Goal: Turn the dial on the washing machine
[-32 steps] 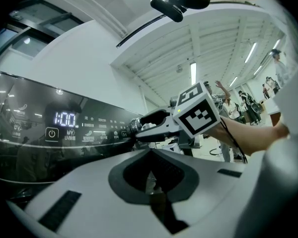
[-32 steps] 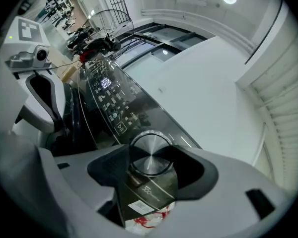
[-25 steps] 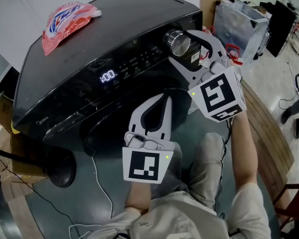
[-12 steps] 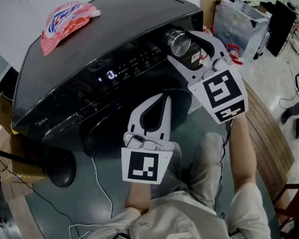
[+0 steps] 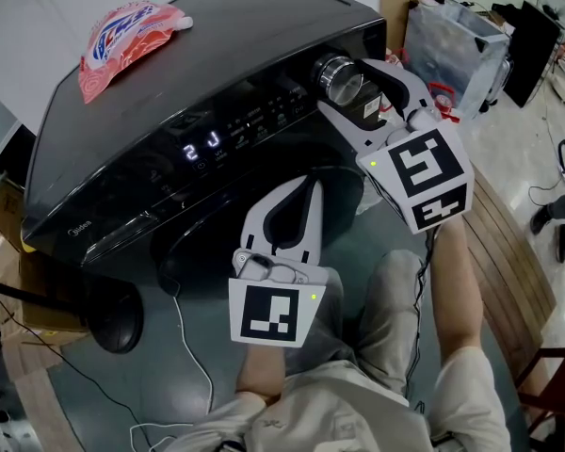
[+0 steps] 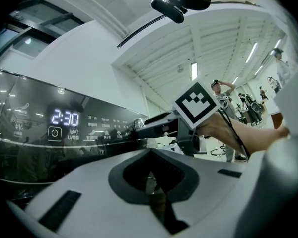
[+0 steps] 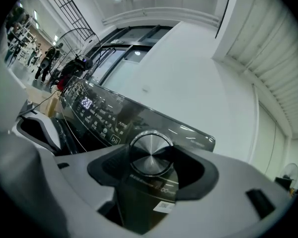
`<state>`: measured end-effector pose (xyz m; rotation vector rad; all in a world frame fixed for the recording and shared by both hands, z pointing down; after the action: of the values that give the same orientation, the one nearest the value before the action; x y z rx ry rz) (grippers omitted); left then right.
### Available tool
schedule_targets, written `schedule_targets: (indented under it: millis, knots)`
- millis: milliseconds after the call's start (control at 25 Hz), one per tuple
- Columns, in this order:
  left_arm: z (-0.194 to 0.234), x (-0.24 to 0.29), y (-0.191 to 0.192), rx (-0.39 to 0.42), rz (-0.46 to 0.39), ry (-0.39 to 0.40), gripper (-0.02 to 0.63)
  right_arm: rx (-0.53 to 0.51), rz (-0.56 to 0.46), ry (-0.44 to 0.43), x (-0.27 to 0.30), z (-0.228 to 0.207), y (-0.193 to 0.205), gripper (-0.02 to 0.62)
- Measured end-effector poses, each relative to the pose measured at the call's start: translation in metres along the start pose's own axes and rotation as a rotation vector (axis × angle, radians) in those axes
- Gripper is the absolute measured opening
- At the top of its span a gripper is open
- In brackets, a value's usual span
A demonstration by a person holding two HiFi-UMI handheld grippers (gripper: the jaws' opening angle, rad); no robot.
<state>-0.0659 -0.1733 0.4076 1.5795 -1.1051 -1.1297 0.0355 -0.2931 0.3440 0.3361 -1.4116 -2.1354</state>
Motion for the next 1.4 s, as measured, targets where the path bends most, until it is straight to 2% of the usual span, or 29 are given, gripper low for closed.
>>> schedule_targets:
  millis: [640, 920, 1120, 1400]
  knots:
    - [0.009, -0.005, -0.002, -0.018, -0.011, -0.033, 0.012, 0.003, -0.077, 0.100, -0.036, 0.020, 0.011, 0.271]
    - [0.014, -0.009, -0.002, -0.035, -0.014, -0.053, 0.012, 0.051, -0.079, 0.143, -0.059, 0.042, 0.036, 0.244]
    - [0.015, -0.009, -0.001, -0.036, -0.013, -0.056, 0.012, 0.089, -0.095, 0.150, -0.068, 0.054, 0.045, 0.238]
    - [0.017, -0.008, 0.001, -0.024, -0.004, -0.060, 0.012, 0.089, -0.106, 0.146, -0.071, 0.060, 0.044, 0.235]
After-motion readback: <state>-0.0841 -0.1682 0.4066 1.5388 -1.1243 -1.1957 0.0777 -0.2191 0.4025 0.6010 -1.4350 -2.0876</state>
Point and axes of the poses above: the fingertips, and each gripper's own axes: x forward along the fingers, z to its left, y out of its underside, the point moved 7 cm from there along -x, backward along the fingers, and after that the axes turned 13 degrees about -y, right-handed, at the moved point
